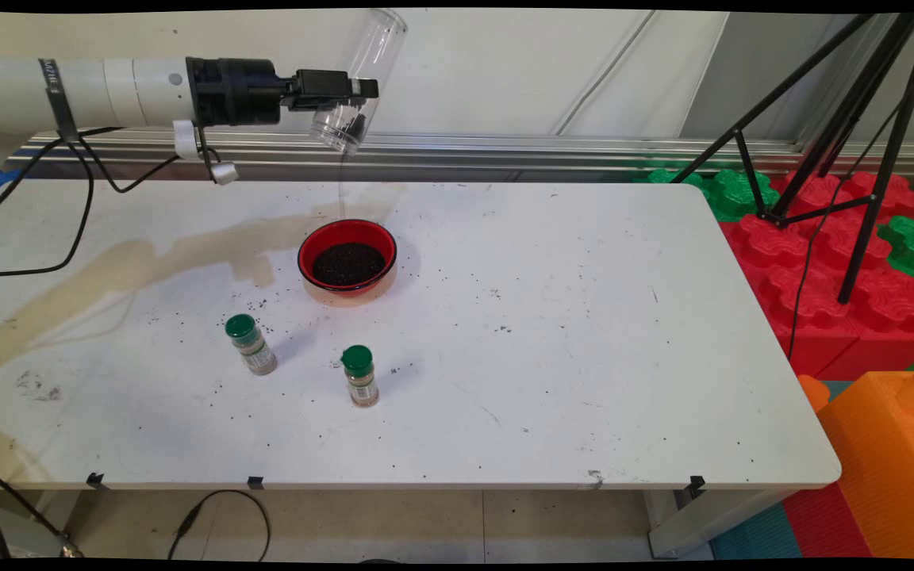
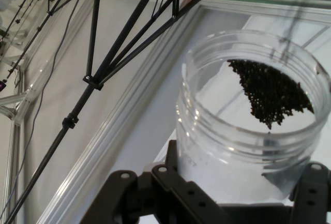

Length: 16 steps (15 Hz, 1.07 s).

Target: Pour the black seasoning powder in the red bowl

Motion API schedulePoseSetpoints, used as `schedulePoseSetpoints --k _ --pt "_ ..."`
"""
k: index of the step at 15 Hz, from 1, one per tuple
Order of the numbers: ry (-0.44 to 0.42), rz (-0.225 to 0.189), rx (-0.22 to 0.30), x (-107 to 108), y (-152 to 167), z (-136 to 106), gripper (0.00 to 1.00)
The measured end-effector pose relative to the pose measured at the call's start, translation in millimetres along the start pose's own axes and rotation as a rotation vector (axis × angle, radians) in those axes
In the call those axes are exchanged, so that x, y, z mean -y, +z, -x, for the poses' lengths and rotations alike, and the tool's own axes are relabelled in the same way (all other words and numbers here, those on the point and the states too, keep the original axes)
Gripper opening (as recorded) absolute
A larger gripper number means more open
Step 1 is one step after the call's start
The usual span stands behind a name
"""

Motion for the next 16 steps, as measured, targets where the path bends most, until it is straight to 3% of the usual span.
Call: schedulePoseSetpoints --k 16 --pt "0.023 -0.001 0.022 2.2 -2.9 -3.5 0.0"
